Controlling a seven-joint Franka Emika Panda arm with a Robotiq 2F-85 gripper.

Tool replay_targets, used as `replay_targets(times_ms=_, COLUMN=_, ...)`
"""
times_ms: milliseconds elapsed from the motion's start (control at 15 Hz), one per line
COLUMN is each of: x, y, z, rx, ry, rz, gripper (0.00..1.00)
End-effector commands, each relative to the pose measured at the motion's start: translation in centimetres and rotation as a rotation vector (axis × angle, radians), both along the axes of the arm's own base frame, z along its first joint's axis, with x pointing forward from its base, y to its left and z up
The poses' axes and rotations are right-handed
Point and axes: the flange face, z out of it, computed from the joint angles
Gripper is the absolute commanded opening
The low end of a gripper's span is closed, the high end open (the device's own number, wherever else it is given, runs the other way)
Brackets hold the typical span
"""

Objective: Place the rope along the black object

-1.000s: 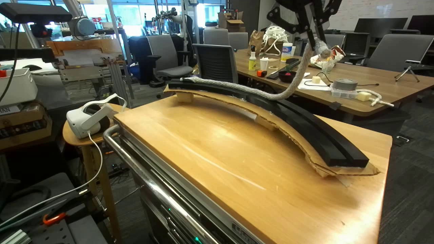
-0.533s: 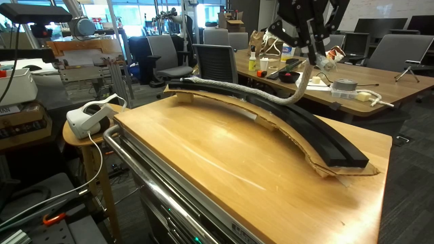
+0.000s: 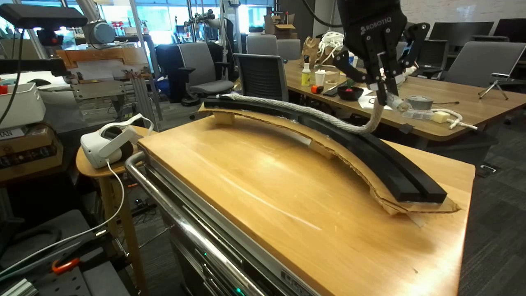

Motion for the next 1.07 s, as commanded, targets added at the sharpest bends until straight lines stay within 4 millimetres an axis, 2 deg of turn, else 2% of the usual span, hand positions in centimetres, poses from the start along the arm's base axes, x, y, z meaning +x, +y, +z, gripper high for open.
replay_targets(times_ms=0, x=1.8, y=-1.3, z=-1.1, rx=-0.01, ry=0.061, rz=-0.012, gripper=0.11)
replay_targets(times_ms=533, x=2.4, y=-3.4, z=-2.5, rx=0.029, ry=0.153, rz=-0.027, gripper=0.11)
replay_targets(times_ms=1000, x=2.2, y=-4.0, z=-3.4, rx=0.087, ry=0.221, rz=-0.01, gripper=0.11)
